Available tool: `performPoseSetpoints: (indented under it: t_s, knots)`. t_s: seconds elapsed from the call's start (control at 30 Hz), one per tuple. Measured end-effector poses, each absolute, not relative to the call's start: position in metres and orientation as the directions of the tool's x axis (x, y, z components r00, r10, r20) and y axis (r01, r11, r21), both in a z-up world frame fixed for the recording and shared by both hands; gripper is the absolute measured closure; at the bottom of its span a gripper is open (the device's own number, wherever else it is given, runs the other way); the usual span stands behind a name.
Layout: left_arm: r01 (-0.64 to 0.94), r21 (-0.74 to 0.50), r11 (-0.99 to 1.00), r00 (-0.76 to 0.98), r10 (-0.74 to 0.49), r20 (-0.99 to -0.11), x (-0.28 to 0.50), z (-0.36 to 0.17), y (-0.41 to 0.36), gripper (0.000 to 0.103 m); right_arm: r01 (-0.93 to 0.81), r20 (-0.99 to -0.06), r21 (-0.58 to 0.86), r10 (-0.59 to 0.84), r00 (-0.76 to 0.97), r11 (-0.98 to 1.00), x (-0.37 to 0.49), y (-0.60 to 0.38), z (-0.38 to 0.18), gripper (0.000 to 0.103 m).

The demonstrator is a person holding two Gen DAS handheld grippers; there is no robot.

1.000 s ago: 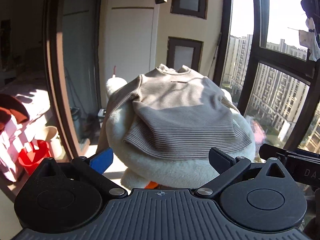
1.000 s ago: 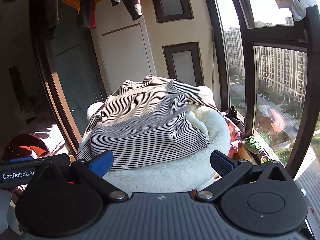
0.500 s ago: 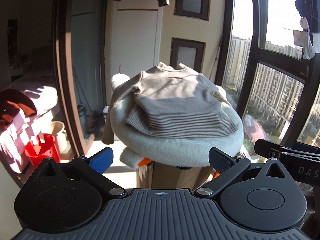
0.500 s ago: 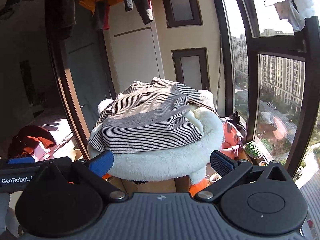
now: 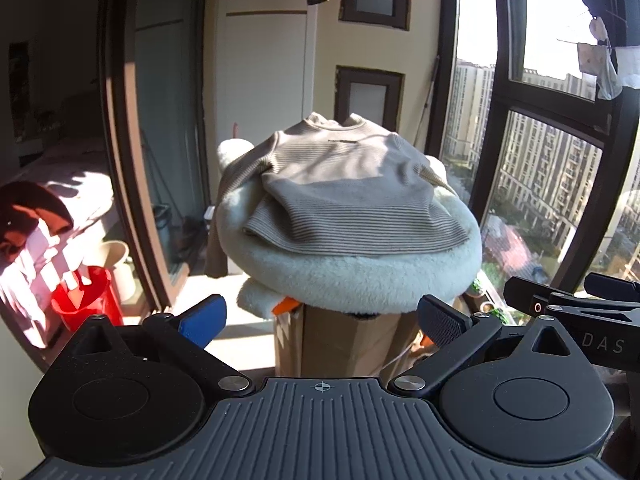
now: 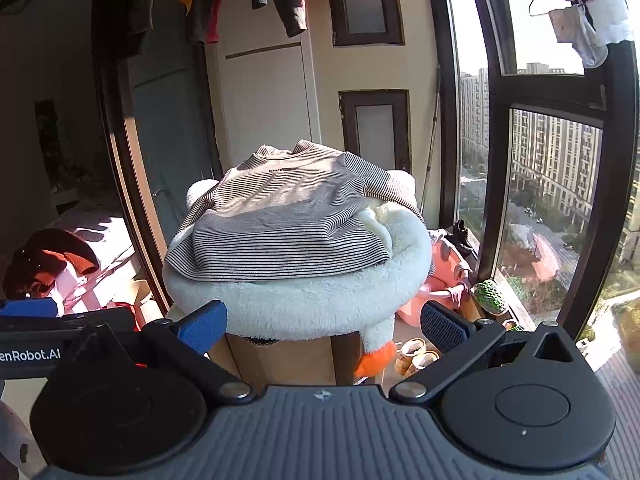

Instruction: Fold clothes

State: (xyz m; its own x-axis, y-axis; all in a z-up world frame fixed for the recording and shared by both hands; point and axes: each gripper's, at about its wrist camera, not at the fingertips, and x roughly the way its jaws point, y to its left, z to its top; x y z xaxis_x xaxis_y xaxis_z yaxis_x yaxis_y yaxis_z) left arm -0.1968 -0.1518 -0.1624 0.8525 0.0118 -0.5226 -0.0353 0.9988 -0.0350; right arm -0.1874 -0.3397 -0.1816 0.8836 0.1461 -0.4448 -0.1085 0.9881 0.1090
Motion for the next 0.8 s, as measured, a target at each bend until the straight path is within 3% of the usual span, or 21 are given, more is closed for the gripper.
performPoseSetpoints:
  t_s: [0.8]
  knots:
    - [-0.055,-0.039,0.998,0.849,0.026,-0.528,-0.206,-0.16,-0.127,0.0,-0.129,-0.454,0.09,0.156,0.877,0.988,-0.193,-0.323,-0.182,0.0]
